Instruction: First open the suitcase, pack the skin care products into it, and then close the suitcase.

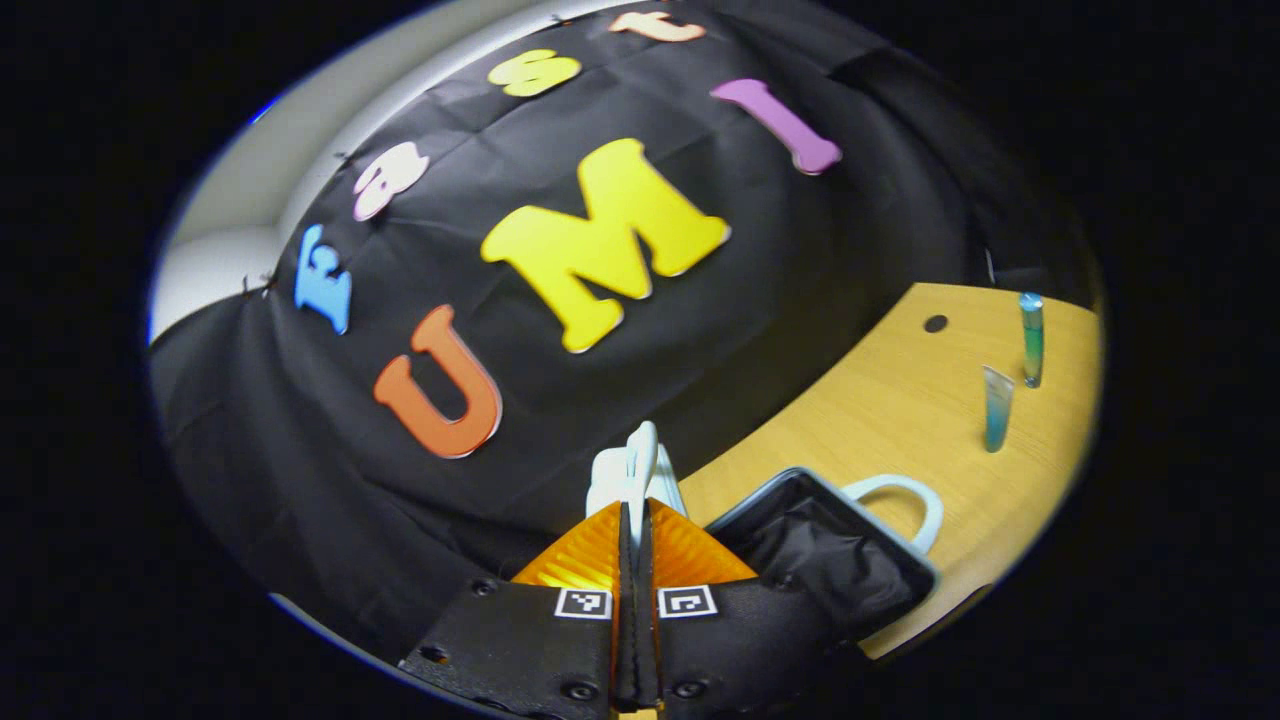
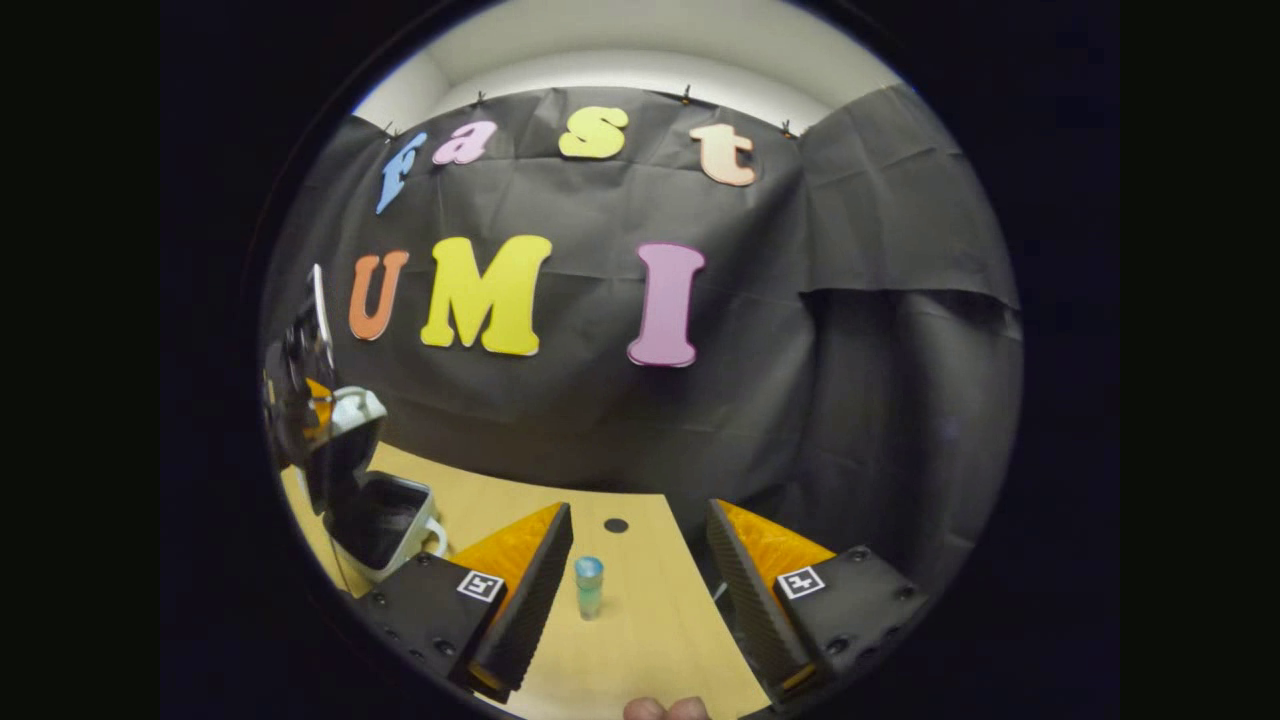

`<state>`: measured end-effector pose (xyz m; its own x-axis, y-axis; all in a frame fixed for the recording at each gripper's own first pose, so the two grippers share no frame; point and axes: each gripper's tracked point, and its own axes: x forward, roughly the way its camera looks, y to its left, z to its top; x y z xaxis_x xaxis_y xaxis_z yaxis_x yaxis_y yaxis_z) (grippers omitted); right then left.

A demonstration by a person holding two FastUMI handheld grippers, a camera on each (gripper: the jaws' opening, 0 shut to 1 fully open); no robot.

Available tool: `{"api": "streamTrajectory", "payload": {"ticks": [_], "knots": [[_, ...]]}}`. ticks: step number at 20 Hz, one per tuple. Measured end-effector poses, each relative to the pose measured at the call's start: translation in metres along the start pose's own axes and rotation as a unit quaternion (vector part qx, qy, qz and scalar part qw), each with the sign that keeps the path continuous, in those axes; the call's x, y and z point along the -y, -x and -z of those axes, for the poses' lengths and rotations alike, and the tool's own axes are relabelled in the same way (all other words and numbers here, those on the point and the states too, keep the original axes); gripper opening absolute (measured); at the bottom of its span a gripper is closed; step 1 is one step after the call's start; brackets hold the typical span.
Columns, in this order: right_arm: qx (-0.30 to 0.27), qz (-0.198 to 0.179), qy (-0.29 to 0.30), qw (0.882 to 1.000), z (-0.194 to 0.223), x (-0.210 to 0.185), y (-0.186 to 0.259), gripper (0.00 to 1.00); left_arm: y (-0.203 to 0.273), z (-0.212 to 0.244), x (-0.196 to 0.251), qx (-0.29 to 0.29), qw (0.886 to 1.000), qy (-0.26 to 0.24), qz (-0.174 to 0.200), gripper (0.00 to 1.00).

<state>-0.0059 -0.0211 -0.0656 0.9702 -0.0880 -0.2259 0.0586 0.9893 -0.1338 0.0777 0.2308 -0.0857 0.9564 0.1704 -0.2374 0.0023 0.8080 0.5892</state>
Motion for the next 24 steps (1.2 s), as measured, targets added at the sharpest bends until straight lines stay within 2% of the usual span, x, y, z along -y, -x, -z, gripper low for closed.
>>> {"api": "streamTrajectory", "payload": {"ticks": [2,4,6,9,10,12,14,18,19,22,23,24], "knots": [[0.003,-0.013,0.006,1.0,-0.011,-0.016,-0.002,0.8,-0.009,0.033,-0.052,-0.014,0.998,0.057,-0.034,0.03],[0.005,-0.022,0.017,1.0,-0.021,-0.03,-0.003,0.8,-0.019,0.075,-0.1,-0.019,0.992,0.114,-0.052,0.03],[0.011,-0.033,0.04,0.999,-0.032,-0.045,-0.001,0.8,-0.04,0.123,-0.132,-0.032,0.983,0.17,-0.056,0.03],[0.026,-0.033,0.062,0.997,-0.047,-0.05,0.006,0.8,-0.082,0.2,-0.154,-0.06,0.968,0.241,-0.042,0.03],[0.028,-0.029,0.063,0.997,-0.049,-0.051,0.007,0.8,-0.098,0.223,-0.153,-0.07,0.959,0.273,-0.034,0.03],[0.015,-0.026,0.072,0.997,-0.042,-0.054,0.005,0.8,-0.115,0.267,-0.143,-0.094,0.928,0.36,-0.021,0.03],[-0.001,-0.024,0.096,0.995,-0.035,-0.057,0.005,0.8,-0.121,0.301,-0.135,-0.115,0.902,0.416,-0.012,0.03],[0.0,-0.036,0.116,0.993,-0.036,-0.075,0.004,0.8,-0.147,0.338,-0.094,-0.16,0.873,0.461,0.024,0.03],[0.001,-0.042,0.119,0.992,-0.035,-0.08,0.004,0.8,-0.15,0.336,-0.092,-0.151,0.869,0.471,0.029,0.03],[0.008,-0.058,0.125,0.99,-0.035,-0.094,0.006,0.8,-0.144,0.338,-0.092,-0.155,0.869,0.468,0.035,0.11],[0.009,-0.062,0.126,0.99,-0.034,-0.095,0.006,0.8,-0.142,0.342,-0.095,-0.16,0.874,0.458,0.031,0.02],[0.01,-0.065,0.123,0.99,-0.033,-0.095,0.005,0.8,-0.141,0.343,-0.099,-0.162,0.875,0.455,0.03,0.27]]}}
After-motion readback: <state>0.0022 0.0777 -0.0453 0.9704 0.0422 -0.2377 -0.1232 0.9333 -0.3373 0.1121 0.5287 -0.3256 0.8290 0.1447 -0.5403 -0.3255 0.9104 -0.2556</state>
